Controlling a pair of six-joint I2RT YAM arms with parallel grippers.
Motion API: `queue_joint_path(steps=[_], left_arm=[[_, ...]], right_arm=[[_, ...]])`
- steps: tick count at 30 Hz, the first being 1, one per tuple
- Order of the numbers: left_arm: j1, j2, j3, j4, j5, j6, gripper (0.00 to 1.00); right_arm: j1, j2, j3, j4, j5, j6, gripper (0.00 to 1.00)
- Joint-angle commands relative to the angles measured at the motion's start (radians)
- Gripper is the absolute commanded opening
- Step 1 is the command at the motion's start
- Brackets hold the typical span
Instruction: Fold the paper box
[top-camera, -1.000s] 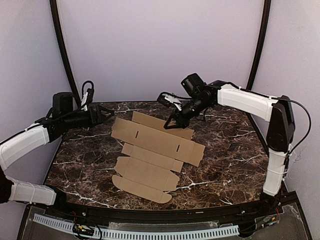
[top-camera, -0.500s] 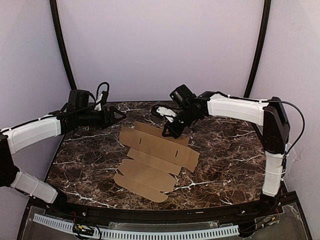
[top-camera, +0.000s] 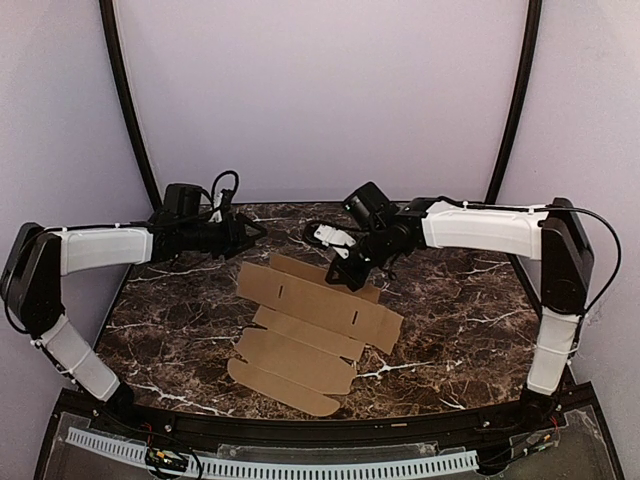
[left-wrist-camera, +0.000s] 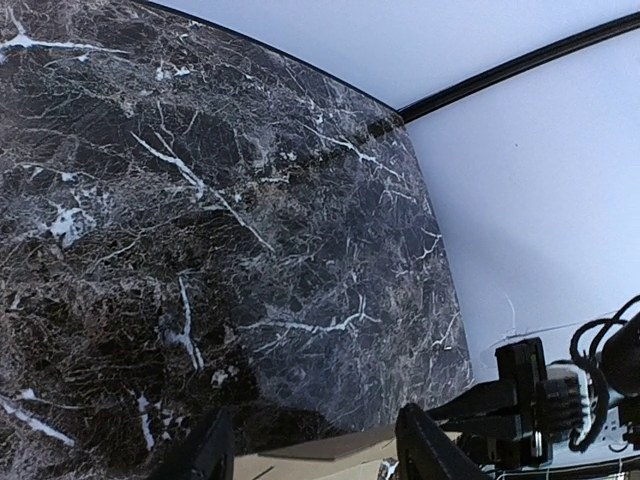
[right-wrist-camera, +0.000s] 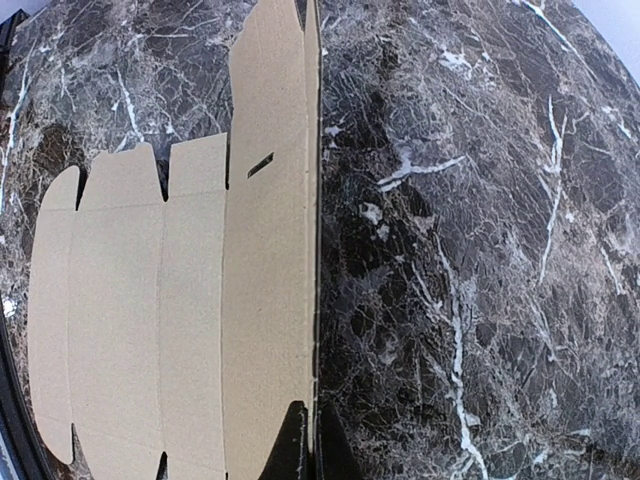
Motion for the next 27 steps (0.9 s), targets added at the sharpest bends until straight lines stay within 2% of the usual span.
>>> queue_joint_path(steps=[1, 5, 17, 27], left_arm=[[-0.004, 0.060, 0.055, 0.061, 0.037, -0.045, 0.50], [-0.006, 0.114, 0.093, 0.079, 0.077, -0.064, 0.35], [-0.024, 0.122, 0.055, 0.088, 0.138, -0.076, 0.02], [-0.025, 0.097, 0.001, 0.072, 0.136, -0.084, 0.01]], right_arm=[[0.023, -0.032, -0.013, 0.051, 0.013, -0.010, 0.00], [0.030, -0.036, -0.007, 0.051, 0.019, -0.010, 0.00], [0.033, -0.016, 0.028, 0.055, 0.053, 0.005, 0.00], [0.033, -0.022, 0.031, 0.063, 0.073, 0.021, 0.00]])
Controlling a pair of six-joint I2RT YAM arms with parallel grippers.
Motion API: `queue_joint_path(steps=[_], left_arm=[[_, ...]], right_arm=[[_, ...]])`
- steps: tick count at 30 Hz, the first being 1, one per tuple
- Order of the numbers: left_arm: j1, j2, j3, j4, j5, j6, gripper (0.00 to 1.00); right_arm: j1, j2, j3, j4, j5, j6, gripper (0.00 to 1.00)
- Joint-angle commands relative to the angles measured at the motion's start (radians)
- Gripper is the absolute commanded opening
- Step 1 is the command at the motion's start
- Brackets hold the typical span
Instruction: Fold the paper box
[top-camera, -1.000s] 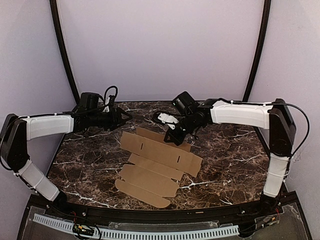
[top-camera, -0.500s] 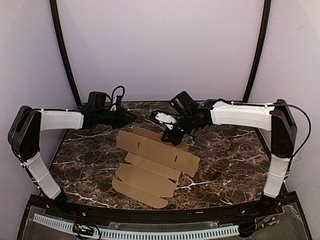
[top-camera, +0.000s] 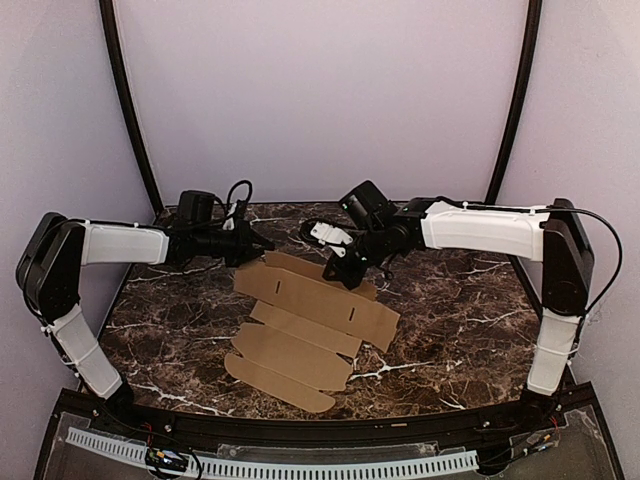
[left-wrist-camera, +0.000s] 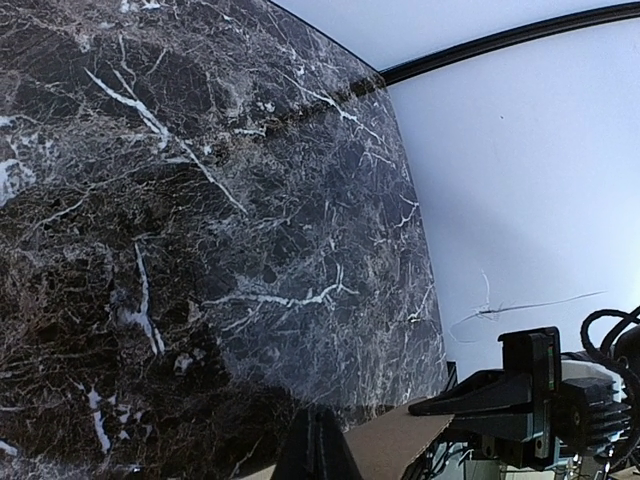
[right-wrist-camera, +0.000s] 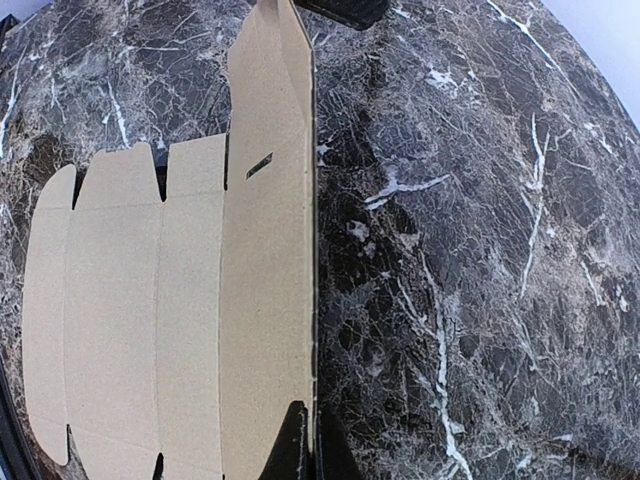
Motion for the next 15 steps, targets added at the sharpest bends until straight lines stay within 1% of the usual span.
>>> queue_joint_path(steps=[1, 9, 15], left_arm=[[-0.005, -0.041, -0.034, -0.012, 0.016, -0.009, 0.01], [-0.010, -0.068, -0.079, 0.050, 0.052, -0.068, 0.01], [-0.039, -0.072, -0.078, 0.062, 0.058, -0.086, 0.01]], right_arm=[[0.010, -0.012, 0.024, 0.033, 0.032, 0.021, 0.00], [0.010, -0.004, 0.039, 0.032, 0.065, 0.059, 0.00], [0.010, 0.004, 0.052, 0.033, 0.086, 0.077, 0.00]])
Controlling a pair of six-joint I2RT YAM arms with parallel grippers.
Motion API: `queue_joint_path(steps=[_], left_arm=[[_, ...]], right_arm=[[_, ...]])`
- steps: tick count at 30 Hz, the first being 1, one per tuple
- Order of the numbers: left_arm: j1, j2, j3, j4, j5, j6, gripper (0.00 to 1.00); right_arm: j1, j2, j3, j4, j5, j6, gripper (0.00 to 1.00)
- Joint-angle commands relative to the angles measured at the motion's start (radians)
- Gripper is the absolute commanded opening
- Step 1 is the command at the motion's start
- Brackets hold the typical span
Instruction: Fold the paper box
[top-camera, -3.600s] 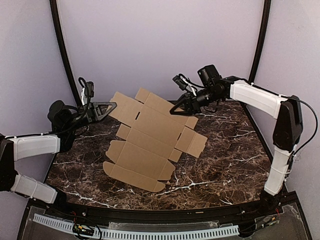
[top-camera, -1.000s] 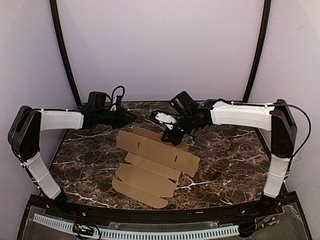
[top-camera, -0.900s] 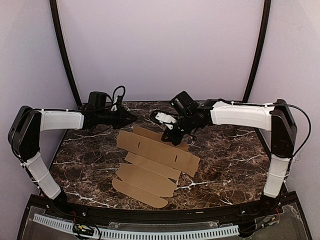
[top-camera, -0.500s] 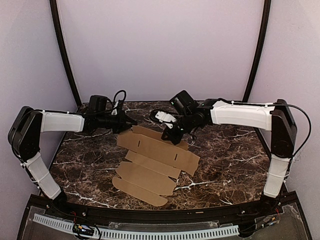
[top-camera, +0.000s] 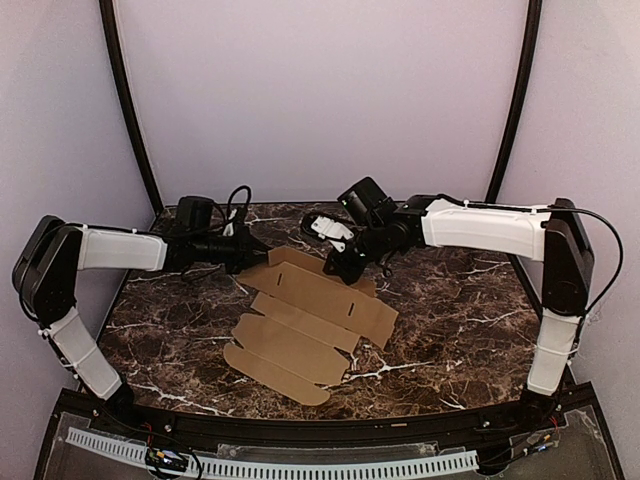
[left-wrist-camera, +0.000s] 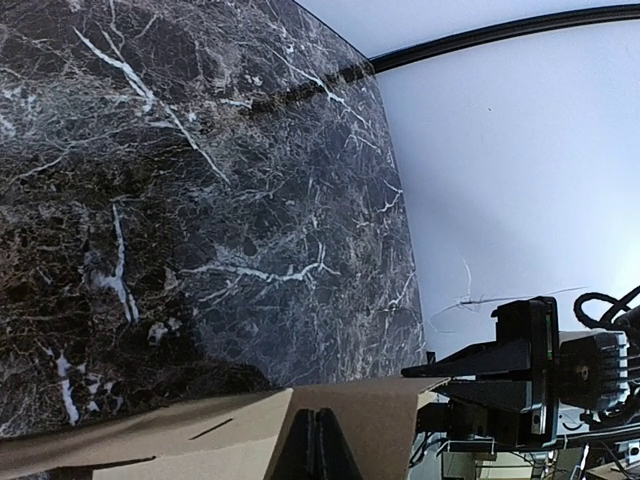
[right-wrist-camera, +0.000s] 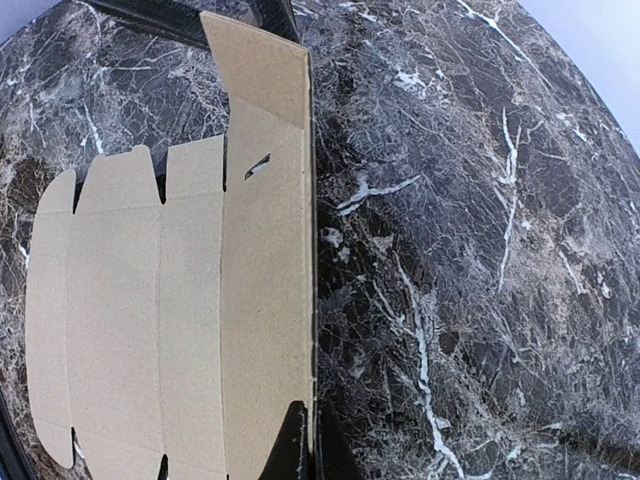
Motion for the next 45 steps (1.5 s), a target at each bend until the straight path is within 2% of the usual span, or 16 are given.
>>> queue_joint_path(steps=[1, 19, 38, 45], left_arm=[[-0.032, -0.044, -0.012, 0.023, 0.028, -0.024, 0.01], [-0.118, -0.007, 0.045, 0.027, 0.018, -0.049, 0.01], [-0.125, 0.102, 0.119, 0.060, 0.009, -0.045, 0.01], [-0.125, 0.110, 0.155, 0.023, 0.008, -0.018, 0.01]], right_arm=[[0.009, 0.007, 0.037, 0.032, 0.040, 0.032, 0.00], [0.010, 0.019, 0.045, 0.026, 0.050, 0.047, 0.00], [0.015, -0.032, -0.005, 0.041, -0.021, 0.011, 0.00], [0.015, -0.022, -0.003, 0.039, 0.022, 0.016, 0.00]])
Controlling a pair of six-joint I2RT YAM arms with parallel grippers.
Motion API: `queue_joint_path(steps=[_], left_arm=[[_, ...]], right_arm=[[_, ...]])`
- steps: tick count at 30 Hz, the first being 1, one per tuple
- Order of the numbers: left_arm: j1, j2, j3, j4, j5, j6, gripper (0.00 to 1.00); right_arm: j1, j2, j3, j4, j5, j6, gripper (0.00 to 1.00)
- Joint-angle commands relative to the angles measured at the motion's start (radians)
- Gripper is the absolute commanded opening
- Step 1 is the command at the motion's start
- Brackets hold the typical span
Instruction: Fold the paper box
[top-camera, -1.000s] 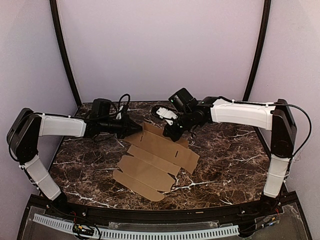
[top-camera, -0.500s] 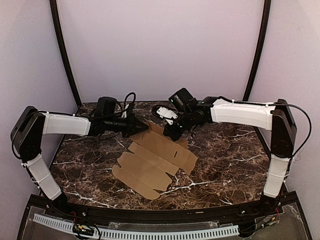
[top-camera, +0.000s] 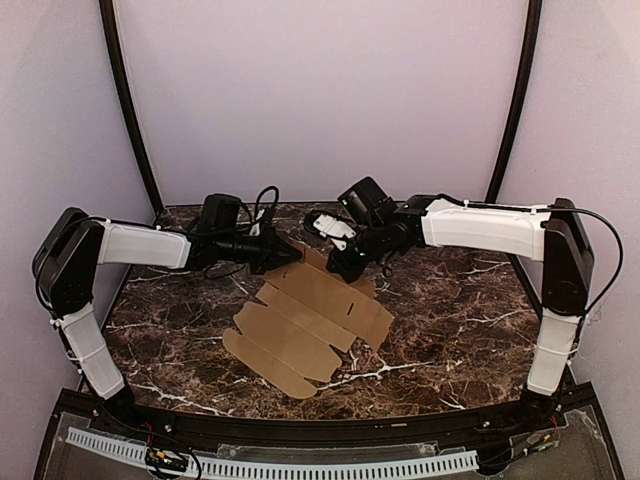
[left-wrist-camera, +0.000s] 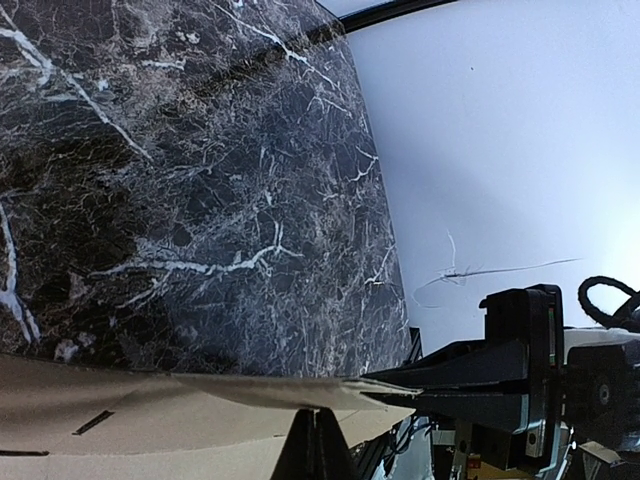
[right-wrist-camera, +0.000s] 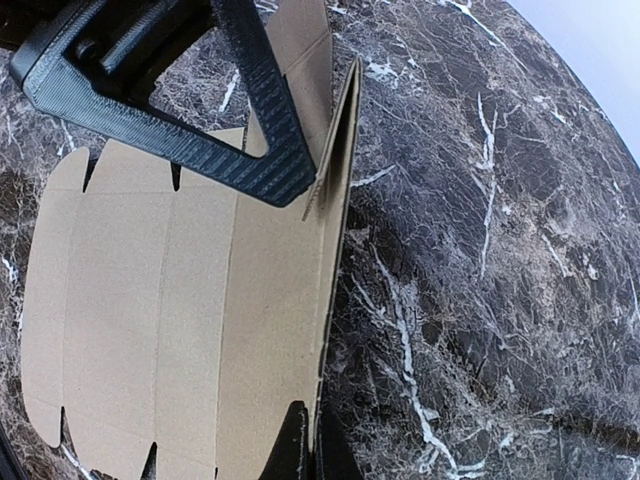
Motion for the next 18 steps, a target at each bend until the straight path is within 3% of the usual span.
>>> queue_joint_path(steps=[1, 11, 18], left_arm=[[-0.007, -0.007, 0.045, -0.024, -0.005, 0.037, 0.01], [-0.003, -0.129, 0.013, -0.279, -0.093, 0.191, 0.01], [0.005, -0.227, 0.002, -0.570, -0.314, 0.325, 0.01]], right_arm=[[0.015, -0.018, -0.004, 0.040, -0.015, -0.014, 0.00], [-0.007, -0.006, -0.010, 0.035, -0.003, -0.019, 0.00], [-0.023, -0.007, -0.037, 0.034, 0.006, -0.024, 0.00]])
